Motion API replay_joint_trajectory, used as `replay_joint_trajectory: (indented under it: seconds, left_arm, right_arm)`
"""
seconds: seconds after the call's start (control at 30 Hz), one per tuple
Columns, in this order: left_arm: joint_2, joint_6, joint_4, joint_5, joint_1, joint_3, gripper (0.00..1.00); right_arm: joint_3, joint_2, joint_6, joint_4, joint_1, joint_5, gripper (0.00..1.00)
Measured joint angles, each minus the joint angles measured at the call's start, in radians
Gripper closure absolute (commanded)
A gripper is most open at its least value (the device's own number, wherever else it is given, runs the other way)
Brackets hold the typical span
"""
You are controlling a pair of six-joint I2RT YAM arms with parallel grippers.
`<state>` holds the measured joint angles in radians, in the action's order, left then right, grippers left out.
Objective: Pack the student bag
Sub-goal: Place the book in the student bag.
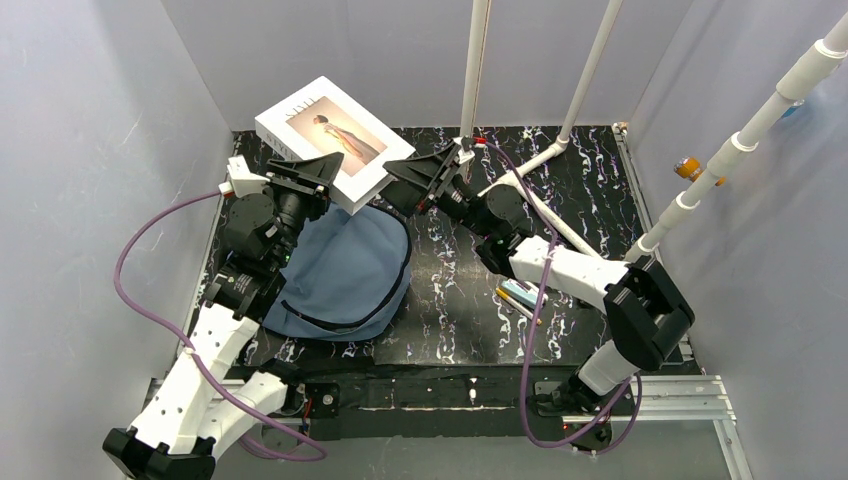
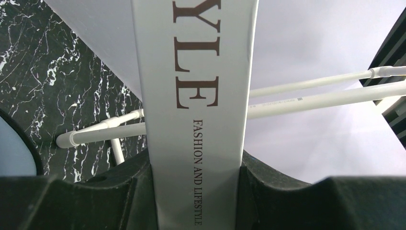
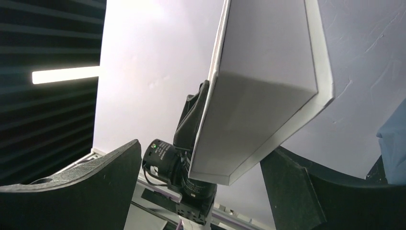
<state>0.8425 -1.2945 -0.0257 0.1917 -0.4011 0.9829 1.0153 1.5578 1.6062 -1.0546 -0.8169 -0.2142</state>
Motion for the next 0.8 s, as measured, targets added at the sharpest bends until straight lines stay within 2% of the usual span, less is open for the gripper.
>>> replay_joint_trajectory:
  seconds: [0.13, 0.53, 0.8]
  left_arm:
    - [0.001, -0.008, -0.004, 0.0, 0.0, 0.0, 0.79]
    - [0.001, -0.007, -0.02, 0.001, 0.0, -0.005, 0.79]
    - [0.001, 0.018, -0.056, -0.001, 0.0, -0.032, 0.77]
  right_arm:
    - [0.034, 0.012, 0.011, 0.036, -0.002, 0.03, 0.05]
    - [0.101, 0.077, 0.066, 0.097, -0.024, 0.104, 0.3]
    - [0.133, 0.088, 0.097, 0.159, -0.037, 0.118, 0.42]
